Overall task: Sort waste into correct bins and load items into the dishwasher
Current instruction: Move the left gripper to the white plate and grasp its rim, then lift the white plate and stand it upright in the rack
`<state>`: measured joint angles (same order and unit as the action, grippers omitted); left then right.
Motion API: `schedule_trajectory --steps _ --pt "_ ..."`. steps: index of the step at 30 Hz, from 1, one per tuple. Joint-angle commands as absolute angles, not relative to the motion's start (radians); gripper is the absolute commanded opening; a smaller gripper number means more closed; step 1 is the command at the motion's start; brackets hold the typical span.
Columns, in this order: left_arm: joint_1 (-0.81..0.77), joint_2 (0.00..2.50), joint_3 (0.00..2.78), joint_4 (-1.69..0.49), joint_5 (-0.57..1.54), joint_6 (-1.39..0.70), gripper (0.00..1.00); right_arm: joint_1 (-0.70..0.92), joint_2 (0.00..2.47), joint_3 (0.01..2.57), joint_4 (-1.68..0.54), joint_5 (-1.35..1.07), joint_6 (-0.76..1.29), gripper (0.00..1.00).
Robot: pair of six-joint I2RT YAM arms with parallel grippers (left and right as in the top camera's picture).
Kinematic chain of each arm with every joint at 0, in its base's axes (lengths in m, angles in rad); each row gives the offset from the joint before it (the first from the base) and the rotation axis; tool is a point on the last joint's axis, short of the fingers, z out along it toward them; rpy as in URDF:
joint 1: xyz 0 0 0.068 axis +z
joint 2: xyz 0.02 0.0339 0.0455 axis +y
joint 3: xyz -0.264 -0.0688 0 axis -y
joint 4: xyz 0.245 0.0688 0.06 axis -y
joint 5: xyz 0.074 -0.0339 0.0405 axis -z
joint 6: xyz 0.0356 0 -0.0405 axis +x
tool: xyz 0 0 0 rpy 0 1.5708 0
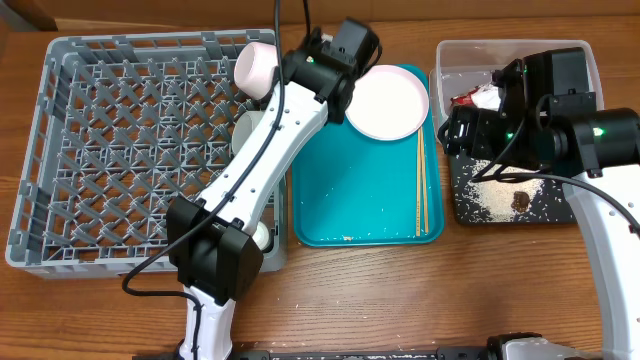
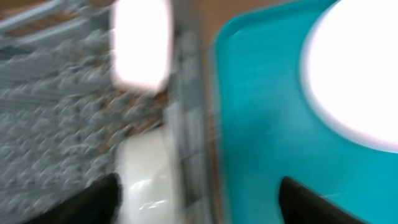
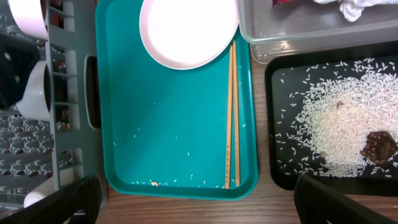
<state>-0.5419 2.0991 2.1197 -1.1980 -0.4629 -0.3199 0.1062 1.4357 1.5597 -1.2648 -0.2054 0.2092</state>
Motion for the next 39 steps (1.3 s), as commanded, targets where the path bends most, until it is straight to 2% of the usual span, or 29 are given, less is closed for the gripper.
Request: schedule_trajectory --steps 1,7,12,22,27,34,39 --pt "-0.542 2.11 2.123 -1.118 -0.249 -0.412 0.7 0.109 1.436 1.572 -1.258 -0.199 0.212 1.0" --pt "-0.544 2.175 2.094 -0.958 -0.238 -0.662 0.67 0.109 1.436 1.572 -1.258 -0.199 0.212 1.0" --pt "-0.556 2.269 2.094 -0.914 -0.231 -0.704 0.61 0.109 1.436 1.572 -1.258 -0.199 0.212 1.0" --pt "-0.571 2.411 2.094 -0.881 -0.235 -0.794 0.6 0.109 1.436 1.572 -1.258 -0.199 0.212 1.0" --pt "-0.571 2.45 2.094 -0.855 -0.234 -0.794 0.47 0.109 1.436 1.572 -1.258 -0.199 0.212 1.0" --pt "-0.571 2.466 2.094 -0.831 -0.237 -0.817 0.34 0.109 1.436 1.572 -1.258 -0.199 0.212 1.0" --pt "-0.569 2.492 2.094 -0.808 -0.235 -0.817 0.32 0.109 1.436 1.572 -1.258 -0.199 0.212 1.0"
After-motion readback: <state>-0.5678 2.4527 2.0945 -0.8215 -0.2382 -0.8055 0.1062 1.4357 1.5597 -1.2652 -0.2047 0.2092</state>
